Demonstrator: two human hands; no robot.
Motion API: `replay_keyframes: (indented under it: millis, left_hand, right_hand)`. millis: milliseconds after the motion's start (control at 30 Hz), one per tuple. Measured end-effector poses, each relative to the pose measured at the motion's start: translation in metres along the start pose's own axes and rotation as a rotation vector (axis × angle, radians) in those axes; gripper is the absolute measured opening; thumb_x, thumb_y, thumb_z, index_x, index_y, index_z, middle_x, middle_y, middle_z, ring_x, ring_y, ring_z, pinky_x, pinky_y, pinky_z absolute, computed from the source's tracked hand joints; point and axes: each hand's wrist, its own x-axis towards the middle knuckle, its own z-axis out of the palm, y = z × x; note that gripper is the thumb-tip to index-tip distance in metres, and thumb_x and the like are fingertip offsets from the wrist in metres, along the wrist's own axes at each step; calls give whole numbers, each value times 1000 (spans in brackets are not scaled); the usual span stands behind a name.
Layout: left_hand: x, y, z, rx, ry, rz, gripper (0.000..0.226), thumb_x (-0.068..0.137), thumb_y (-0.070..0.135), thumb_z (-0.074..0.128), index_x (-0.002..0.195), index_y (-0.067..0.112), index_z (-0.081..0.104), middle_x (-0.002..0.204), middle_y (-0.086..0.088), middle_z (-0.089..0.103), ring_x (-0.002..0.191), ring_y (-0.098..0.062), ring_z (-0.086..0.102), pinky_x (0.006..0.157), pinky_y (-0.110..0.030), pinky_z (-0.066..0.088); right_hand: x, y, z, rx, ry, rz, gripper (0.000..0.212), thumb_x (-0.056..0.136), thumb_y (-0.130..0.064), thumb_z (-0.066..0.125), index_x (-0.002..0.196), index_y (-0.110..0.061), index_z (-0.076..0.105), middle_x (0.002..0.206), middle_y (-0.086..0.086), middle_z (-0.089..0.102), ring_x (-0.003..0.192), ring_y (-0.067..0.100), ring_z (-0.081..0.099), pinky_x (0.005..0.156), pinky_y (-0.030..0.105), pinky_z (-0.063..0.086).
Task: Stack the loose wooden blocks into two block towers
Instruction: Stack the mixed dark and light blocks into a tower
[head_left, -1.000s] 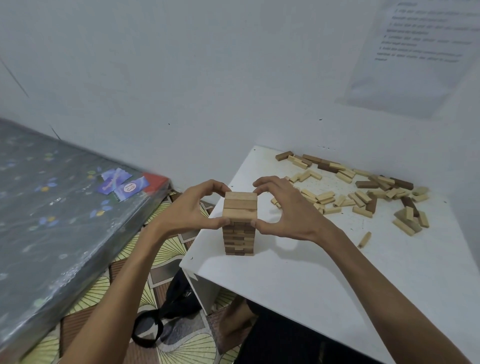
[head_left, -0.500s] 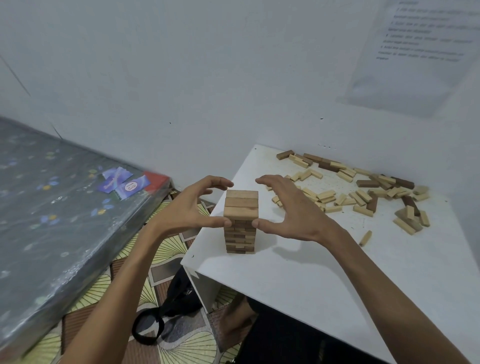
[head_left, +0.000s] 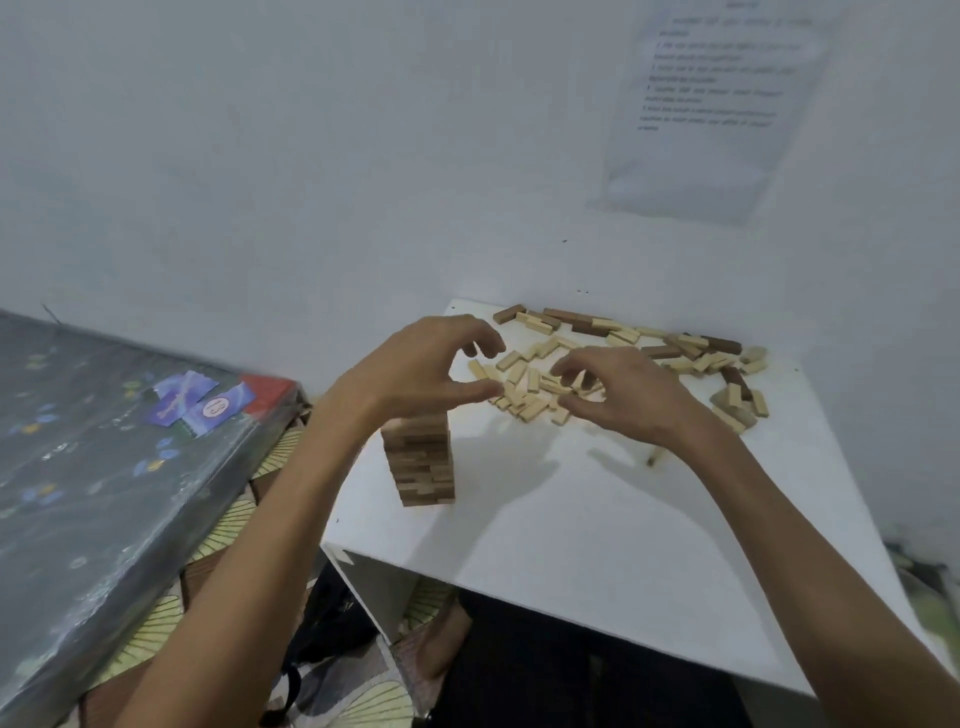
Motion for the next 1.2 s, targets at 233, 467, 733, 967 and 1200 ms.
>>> replay_keyframes:
  millis: [233,467,733,967,1200]
  left_hand:
    - [92,38,87,116,-160,-88,38,91,48,70,123,27,62,117,14,64,105,-13,61,88,-35,51]
    - [186,26,183,-37,-151,-200,37,97,45,65,126,22,63,118,5,68,102,-16,63,84,-34,51]
    - [284,33,236,52,-101,-105,33,102,33,60,132,23,67,130,-6,66,122,-27,60,94,-41,52]
    - [318,33,272,292,-56,-84,28,103,34,54,125,30,71,123,-3,56,123,-27,46,97,-42,39]
    - [324,35,276,313,-1,-85,30,104,38,53,108,20,76,110,-4,71,116,-27,51,94,-41,38]
  right_hand:
    - [-24,91,-4,-98,80,371,20,92,-30,70,110,-21,72,99,-10,70,95,13,64,81,36,55]
    - [-5,158,9,-63,143,690,22,95,-34,64,90,-14,71,99,8,73,100,29,67,67,32,47]
    - [28,199,34,109,114,840,30,86,-36,74,78,-10,64,94,14,71,91,31,68,61,30,44]
    - [24,214,16,-86,153,889,33,91,-43,67,94,-10,70,105,10,70,104,30,65,68,29,46]
    - [11,255,5,-249,211,1053,41,101,-46,55,122,-11,59,128,12,55,131,36,36,98,47,37]
